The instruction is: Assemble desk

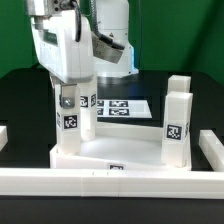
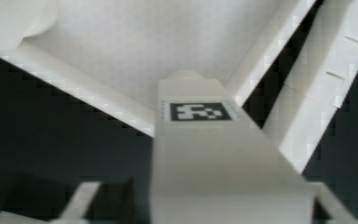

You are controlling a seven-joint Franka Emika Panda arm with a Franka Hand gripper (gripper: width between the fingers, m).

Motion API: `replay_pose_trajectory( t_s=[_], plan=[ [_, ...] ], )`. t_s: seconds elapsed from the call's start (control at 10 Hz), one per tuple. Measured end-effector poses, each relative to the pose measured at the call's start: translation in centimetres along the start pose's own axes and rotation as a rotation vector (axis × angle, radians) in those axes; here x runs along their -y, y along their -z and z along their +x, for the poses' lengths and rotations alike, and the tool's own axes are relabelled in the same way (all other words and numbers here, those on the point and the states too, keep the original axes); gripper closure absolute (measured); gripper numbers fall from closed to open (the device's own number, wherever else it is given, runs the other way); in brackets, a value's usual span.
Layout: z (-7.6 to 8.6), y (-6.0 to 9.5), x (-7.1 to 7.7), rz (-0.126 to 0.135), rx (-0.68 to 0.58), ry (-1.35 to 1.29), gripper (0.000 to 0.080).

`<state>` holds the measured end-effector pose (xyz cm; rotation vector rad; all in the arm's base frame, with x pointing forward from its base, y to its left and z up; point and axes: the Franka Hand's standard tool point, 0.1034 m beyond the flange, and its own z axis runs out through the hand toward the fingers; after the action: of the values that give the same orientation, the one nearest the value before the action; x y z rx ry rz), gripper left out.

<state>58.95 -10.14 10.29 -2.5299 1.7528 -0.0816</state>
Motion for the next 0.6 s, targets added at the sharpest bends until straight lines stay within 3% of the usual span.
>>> replay_pose_trajectory(
  t_s=[0.1, 0.2, 0.6],
  plan=[
    [-0.15, -0.04, 0.05, -0.005, -0.003, 0.048, 0.0241],
    [-0.33, -0.07, 0.12, -0.017, -0.012, 0.177, 0.0177],
    [-0.85, -0.05, 0.50, -0.041, -0.028, 0.697, 0.0151]
  ],
)
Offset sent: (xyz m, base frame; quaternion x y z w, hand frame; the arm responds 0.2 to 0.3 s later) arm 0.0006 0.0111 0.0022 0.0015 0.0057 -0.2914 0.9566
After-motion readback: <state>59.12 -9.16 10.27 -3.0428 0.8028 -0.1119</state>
